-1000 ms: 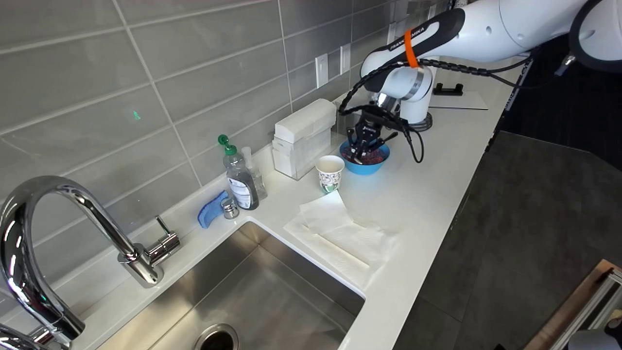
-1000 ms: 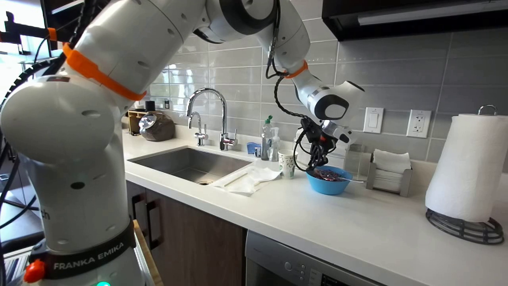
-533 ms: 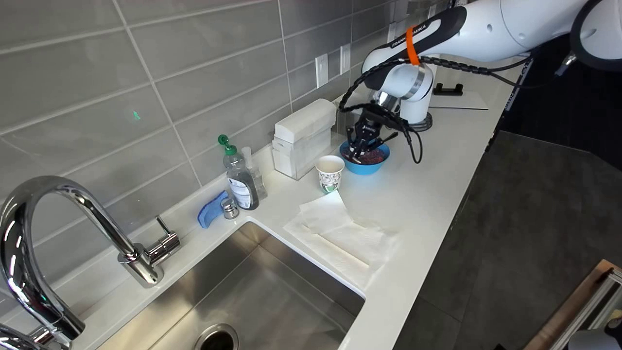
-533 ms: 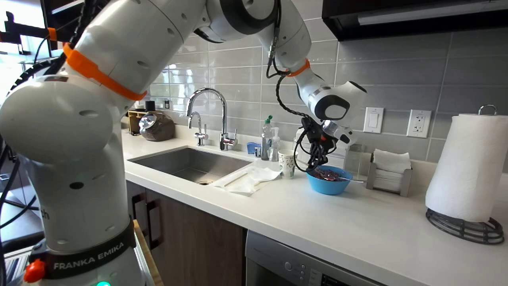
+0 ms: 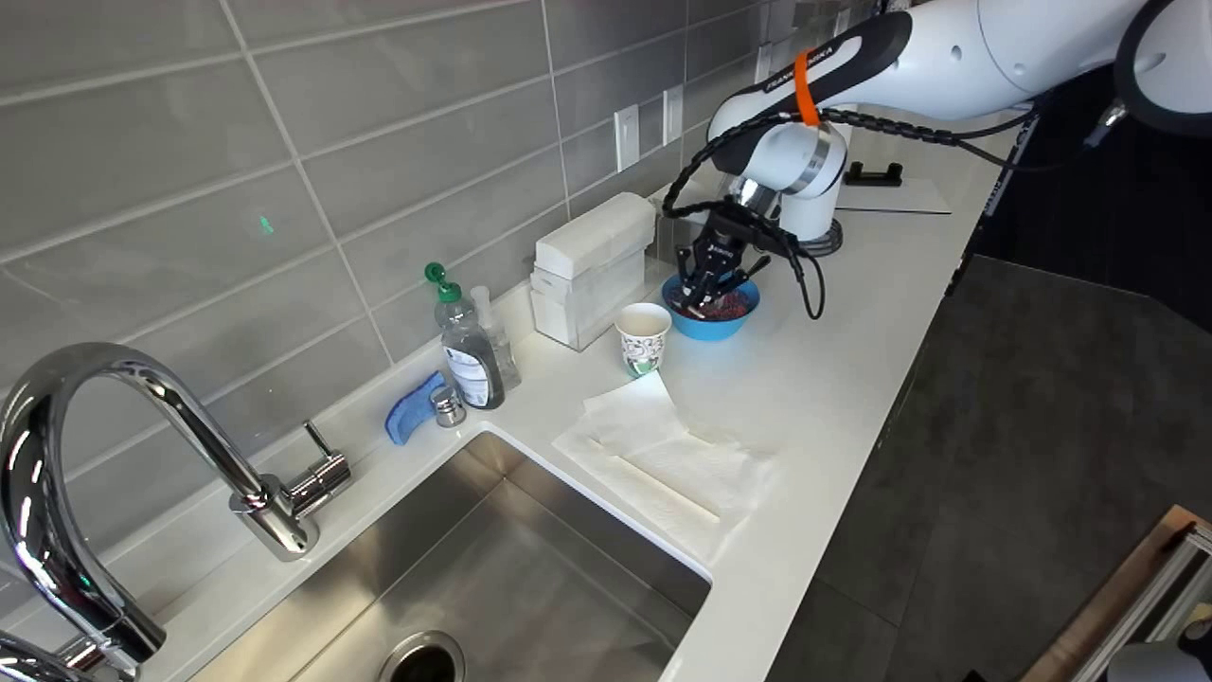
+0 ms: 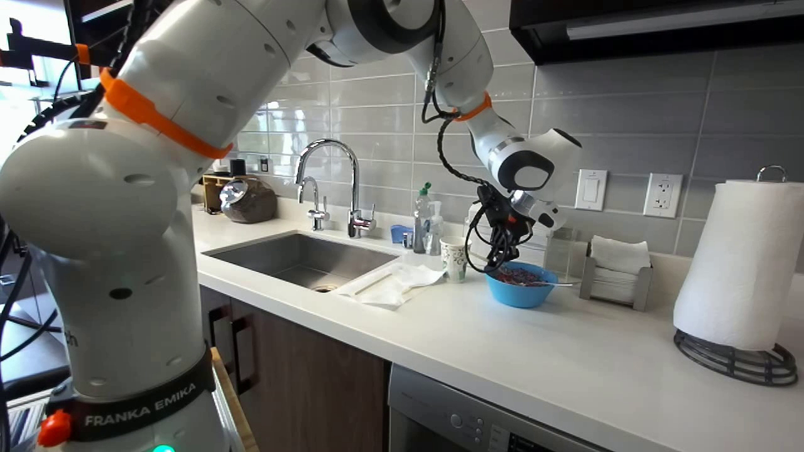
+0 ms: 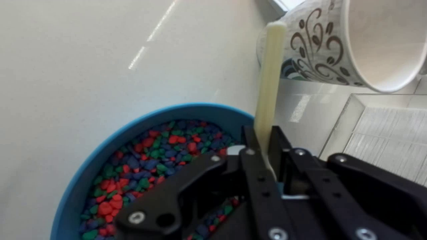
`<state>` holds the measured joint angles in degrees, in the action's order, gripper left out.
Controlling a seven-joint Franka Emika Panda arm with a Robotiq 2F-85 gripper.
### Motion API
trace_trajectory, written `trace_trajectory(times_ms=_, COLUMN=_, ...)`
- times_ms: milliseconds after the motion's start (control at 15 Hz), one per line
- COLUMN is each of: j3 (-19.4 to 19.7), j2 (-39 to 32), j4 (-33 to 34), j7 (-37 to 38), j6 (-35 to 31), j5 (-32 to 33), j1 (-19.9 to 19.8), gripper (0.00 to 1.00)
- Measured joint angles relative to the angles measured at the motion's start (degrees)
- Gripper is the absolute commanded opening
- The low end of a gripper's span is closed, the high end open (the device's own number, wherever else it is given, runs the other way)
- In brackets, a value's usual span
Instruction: Transfer a spoonful of contents from the bowl into the cup
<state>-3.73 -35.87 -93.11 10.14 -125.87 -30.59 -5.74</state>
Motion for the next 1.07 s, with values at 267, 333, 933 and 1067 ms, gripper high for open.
trace_trajectory(times_ms=267, j3=1.25, j2=2.23, j4=-2.13, j7=1.29, j6=-1.56, j5=2.69, j1=1.59, gripper=0.04)
trace_trajectory(times_ms=333, j3=1.49, j2=3.17, j4=-2.97, j7=1.82, j6=-2.51, j5=3.49, j1=2.11, gripper=0.04)
trace_trajectory(times_ms=933, j3=4.81, j2=14.33, j4=-14.86, j7=9.05, j6=-11.01, j5=14.93, j1=7.67, gripper=0.04)
trace_trajectory(times_ms=1067, j3=4.85, j2=17.40, j4=-18.02, j7=9.18, j6=-12.77, j5=16.80, j1=8.32, gripper=0.04)
